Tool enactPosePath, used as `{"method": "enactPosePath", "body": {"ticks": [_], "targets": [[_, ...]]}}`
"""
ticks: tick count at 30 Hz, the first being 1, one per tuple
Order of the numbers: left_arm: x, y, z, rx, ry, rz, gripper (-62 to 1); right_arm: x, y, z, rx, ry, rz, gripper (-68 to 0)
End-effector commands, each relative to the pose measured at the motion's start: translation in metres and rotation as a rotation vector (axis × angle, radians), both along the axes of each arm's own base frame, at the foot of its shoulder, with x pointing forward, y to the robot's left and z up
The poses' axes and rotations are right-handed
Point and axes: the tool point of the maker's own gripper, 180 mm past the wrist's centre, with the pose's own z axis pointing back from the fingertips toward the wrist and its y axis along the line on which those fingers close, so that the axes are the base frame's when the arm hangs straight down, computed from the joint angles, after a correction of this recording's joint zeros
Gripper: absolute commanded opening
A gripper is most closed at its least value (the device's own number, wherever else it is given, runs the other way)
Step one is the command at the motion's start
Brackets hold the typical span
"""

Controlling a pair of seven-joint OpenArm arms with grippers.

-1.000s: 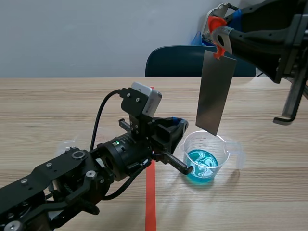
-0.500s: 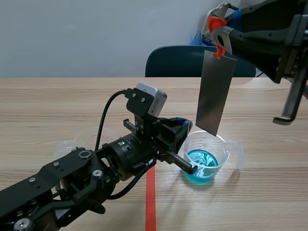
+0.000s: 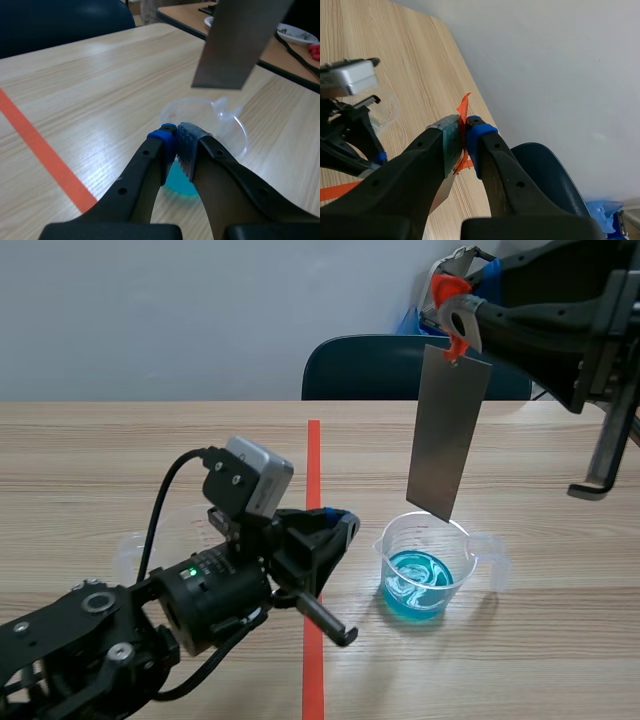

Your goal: Do the redox reaction experiment

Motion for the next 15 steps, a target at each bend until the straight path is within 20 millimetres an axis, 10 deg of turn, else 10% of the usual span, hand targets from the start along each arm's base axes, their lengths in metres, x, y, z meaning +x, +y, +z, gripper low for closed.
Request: {"method": "enactPosePath", "body": {"ticks": [1, 9, 15], "targets": [[-0.011, 0.003, 0.005, -0.016, -0.003, -0.012, -58.4, 0.001, 0.0, 0.01, 0.021, -0.028, 0.004, -66.8], [-0.058, 0.035, 0.007, 0.02, 0.0, 0.006, -56.2, 0.001, 0.0, 0.01, 0.021, -0.028, 0.004, -66.9], [-0.075, 0.05, 0.021, 0.032, -0.006, 0.059, -32.7, 0.001, 0.0, 0.01, 0.021, -0.028, 0.004, -66.8]]}}
